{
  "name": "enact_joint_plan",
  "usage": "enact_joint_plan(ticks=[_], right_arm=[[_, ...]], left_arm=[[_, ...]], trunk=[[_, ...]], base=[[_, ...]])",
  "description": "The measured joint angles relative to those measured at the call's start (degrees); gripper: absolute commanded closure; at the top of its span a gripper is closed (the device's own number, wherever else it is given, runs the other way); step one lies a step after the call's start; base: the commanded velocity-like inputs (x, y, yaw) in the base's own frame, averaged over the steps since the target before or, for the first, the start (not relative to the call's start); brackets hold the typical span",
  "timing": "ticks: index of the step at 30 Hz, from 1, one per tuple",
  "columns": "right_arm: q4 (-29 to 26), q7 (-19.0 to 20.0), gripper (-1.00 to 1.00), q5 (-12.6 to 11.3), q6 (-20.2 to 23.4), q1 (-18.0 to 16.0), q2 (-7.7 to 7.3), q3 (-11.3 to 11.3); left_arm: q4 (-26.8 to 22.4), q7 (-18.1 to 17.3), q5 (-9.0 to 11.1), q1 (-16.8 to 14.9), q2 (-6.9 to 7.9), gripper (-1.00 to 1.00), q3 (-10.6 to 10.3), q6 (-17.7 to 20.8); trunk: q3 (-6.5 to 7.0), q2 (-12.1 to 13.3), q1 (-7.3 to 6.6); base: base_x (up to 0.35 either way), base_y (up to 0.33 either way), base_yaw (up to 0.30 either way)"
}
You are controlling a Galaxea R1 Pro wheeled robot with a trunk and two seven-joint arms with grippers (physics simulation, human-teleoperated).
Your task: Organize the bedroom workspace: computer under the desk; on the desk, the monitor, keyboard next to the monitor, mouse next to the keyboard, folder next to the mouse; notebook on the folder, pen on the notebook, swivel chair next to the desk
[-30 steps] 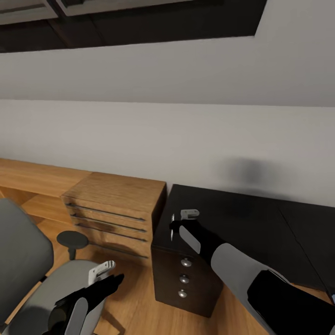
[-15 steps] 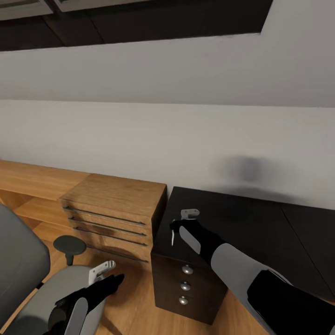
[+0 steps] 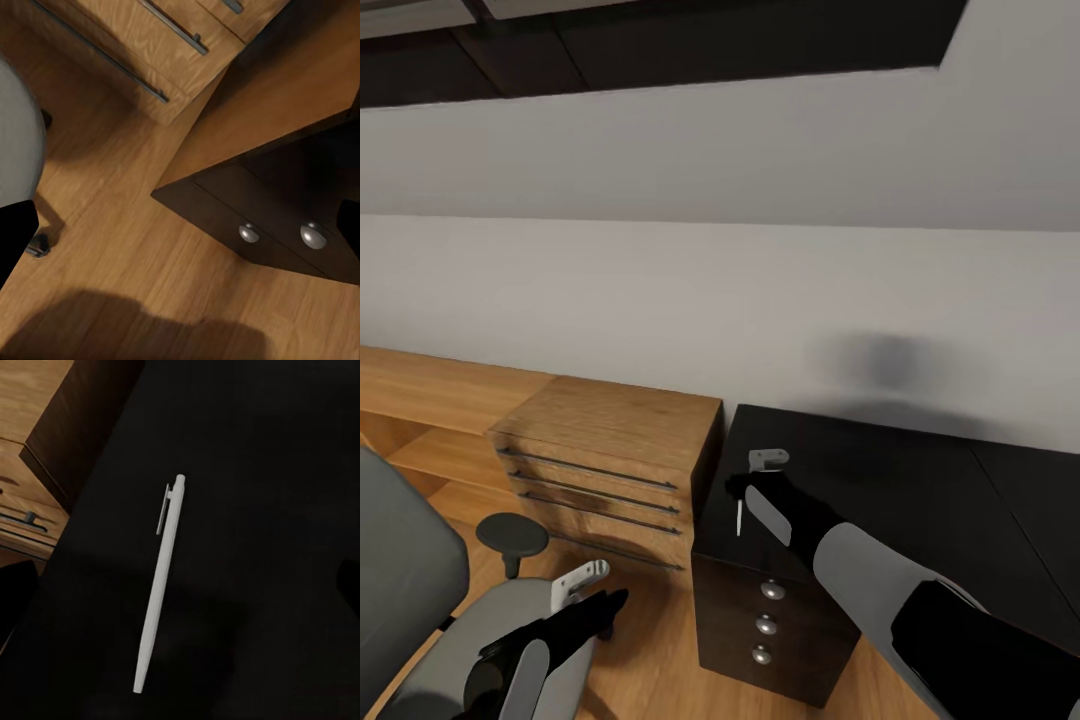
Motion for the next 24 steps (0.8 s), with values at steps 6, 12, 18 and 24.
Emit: enact_joint_plan(ticks=[6,12,18,24], right_arm=[[0.06,0.0,-1.0,0.0,0.01,0.0,0.0,0.0],[0.18,0.0,-1.0,0.0,-0.03,0.0,0.0,0.03],[0.69,-0.01,-1.0,-0.01,-0.09,0.0,0.0,0.0],[0.9,-0.01,-1.0,-0.01,-0.09,0.0,0.0,0.0]], left_arm=[[0.0,-0.03,0.09,0.0,-0.01,-1.0,-0.01,0.07],[0.0,-0.08,0.0,0.0,-0.08,-1.0,-0.01,0.01],[-0.01,-0.09,0.0,0.0,-0.09,-1.0,0.0,-0.07],[0.0,-0.09,0.0,0.0,-0.07,-1.0,-0.01,-0.07]], trunk=[[0.0,0.0,-0.02],[0.0,0.0,0.0],[0.0,-0.01,-0.02],[0.0,-0.01,-0.03]], base=[[0.197,0.0,0.0],[0.03,0.0,0.0],[0.085,0.0,0.0],[0.266,0.0,0.0]])
